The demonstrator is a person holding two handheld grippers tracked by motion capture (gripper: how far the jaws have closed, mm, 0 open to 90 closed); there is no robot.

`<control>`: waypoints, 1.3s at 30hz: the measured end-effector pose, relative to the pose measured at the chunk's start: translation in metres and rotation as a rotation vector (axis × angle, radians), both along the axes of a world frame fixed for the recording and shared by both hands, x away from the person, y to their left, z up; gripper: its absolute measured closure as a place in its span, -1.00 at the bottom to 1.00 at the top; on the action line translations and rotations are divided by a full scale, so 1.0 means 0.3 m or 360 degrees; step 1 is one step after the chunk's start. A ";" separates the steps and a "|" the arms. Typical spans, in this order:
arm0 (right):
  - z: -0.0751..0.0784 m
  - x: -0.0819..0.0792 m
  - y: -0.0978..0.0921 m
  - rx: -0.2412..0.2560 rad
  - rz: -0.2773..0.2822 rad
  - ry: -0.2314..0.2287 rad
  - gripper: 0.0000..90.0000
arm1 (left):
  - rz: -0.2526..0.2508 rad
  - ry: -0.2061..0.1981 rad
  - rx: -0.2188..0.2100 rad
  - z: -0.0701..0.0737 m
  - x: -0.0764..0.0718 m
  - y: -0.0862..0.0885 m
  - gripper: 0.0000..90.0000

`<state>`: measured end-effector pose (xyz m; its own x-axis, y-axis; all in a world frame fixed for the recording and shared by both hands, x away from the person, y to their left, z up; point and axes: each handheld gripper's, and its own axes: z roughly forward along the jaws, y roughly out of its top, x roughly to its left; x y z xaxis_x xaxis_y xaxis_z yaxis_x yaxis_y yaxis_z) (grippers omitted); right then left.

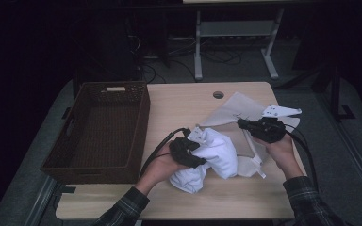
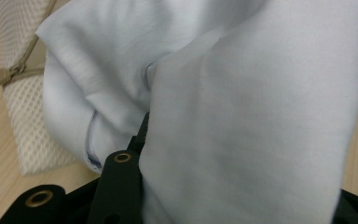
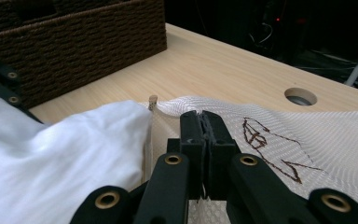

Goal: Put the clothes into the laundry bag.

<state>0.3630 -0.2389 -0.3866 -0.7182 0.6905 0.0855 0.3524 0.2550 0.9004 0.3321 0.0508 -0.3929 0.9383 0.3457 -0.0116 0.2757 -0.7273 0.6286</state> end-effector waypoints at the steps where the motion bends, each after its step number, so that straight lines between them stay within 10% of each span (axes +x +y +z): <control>1: 0.000 0.000 0.000 0.0000 0.0000 0.0000 0.94 | 0.0000 0.0000 0.0000 0.000 0.000 0.000 0.30; 39: -0.031 -0.006 0.052 -0.0062 0.0087 0.0040 0.94 | 0.0104 0.0046 0.0027 -0.074 0.135 -0.107 0.30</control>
<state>0.3612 -0.2235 -0.3960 -0.7528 0.6537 0.0776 0.3592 0.3091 0.8806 0.3727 0.0187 -0.4149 0.9130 0.4067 -0.0317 0.3408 -0.7177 0.6073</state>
